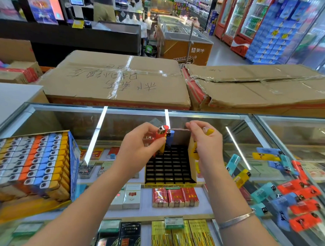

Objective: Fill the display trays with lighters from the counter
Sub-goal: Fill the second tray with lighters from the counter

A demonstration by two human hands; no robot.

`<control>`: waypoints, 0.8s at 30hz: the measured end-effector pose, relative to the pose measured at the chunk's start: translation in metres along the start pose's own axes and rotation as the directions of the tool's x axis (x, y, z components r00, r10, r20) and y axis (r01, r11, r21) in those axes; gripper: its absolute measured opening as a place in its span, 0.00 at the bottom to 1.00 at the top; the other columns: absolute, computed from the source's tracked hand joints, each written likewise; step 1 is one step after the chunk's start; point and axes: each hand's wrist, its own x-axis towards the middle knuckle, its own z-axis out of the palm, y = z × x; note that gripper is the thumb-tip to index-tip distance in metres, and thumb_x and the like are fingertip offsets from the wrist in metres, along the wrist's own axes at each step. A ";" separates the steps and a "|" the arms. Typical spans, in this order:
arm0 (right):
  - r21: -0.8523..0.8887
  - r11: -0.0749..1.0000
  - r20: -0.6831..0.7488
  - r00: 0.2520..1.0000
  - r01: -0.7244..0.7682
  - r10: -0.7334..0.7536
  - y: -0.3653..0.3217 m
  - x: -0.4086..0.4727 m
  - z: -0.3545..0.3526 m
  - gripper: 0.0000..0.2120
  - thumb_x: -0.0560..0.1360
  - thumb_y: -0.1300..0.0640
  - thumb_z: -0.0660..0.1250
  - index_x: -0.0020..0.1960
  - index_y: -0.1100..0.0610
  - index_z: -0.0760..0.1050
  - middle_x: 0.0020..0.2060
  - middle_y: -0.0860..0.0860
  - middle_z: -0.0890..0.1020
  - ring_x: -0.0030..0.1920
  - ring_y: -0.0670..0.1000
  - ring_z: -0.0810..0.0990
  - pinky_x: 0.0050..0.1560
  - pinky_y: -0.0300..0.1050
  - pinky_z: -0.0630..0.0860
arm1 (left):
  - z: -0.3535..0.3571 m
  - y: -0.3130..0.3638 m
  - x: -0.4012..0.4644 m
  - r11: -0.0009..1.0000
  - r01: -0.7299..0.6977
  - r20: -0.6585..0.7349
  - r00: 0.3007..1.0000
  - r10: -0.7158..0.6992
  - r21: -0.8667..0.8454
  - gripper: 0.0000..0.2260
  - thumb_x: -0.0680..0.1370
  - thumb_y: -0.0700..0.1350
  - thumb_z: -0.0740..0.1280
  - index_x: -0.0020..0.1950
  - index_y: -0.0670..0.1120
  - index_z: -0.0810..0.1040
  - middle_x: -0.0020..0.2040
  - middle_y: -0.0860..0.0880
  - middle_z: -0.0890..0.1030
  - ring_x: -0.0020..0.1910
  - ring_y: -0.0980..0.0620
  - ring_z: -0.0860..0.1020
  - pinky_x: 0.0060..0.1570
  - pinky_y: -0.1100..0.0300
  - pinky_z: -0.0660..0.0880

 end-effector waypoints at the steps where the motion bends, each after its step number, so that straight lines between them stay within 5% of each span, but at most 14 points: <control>1: -0.034 0.999 -0.042 0.999 -0.010 0.008 0.003 0.003 -0.003 0.05 0.74 0.58 0.67 0.44 0.50 0.81 0.45 0.52 0.84 0.50 0.53 0.81 0.51 0.49 0.79 | -0.004 -0.002 -0.001 1.000 0.013 0.007 1.000 -0.013 -0.010 0.04 0.74 0.45 0.69 0.45 0.54 0.76 0.42 0.53 0.81 0.44 0.56 0.79 0.43 0.63 0.78; 6: -0.092 0.990 -0.016 0.995 -0.104 0.103 0.017 0.009 -0.007 0.11 0.75 0.62 0.64 0.50 0.47 0.78 0.52 0.49 0.81 0.56 0.50 0.78 0.59 0.52 0.75 | -0.016 -0.013 -0.004 0.998 0.055 0.037 0.998 -0.055 0.002 0.12 0.72 0.41 0.71 0.46 0.58 0.76 0.42 0.56 0.81 0.43 0.60 0.79 0.43 0.63 0.77; 10: -0.114 0.989 -0.021 0.995 -0.095 0.094 0.022 0.008 -0.005 0.12 0.76 0.63 0.63 0.51 0.46 0.77 0.53 0.50 0.80 0.55 0.48 0.77 0.55 0.48 0.77 | -0.016 -0.020 -0.008 0.987 0.004 0.039 0.999 -0.010 0.161 0.20 0.71 0.40 0.72 0.50 0.64 0.72 0.45 0.59 0.78 0.43 0.60 0.79 0.45 0.61 0.79; 17: -0.143 0.987 -0.020 0.997 -0.071 0.069 0.022 0.006 -0.005 0.14 0.76 0.63 0.62 0.46 0.44 0.76 0.47 0.46 0.79 0.50 0.44 0.77 0.40 0.36 0.72 | -0.010 -0.027 -0.016 0.773 -0.343 0.087 0.931 0.354 0.534 0.13 0.68 0.40 0.75 0.52 0.44 0.81 0.46 0.48 0.79 0.35 0.53 0.78 0.30 0.59 0.78; 24: -0.152 0.986 -0.017 0.998 -0.067 0.065 0.020 0.006 -0.005 0.12 0.76 0.62 0.63 0.45 0.45 0.76 0.46 0.46 0.79 0.47 0.42 0.77 0.36 0.32 0.70 | -0.009 -0.037 -0.016 0.668 -0.366 0.074 0.903 0.423 0.648 0.15 0.66 0.42 0.77 0.51 0.44 0.83 0.45 0.44 0.80 0.36 0.49 0.77 0.26 0.61 0.76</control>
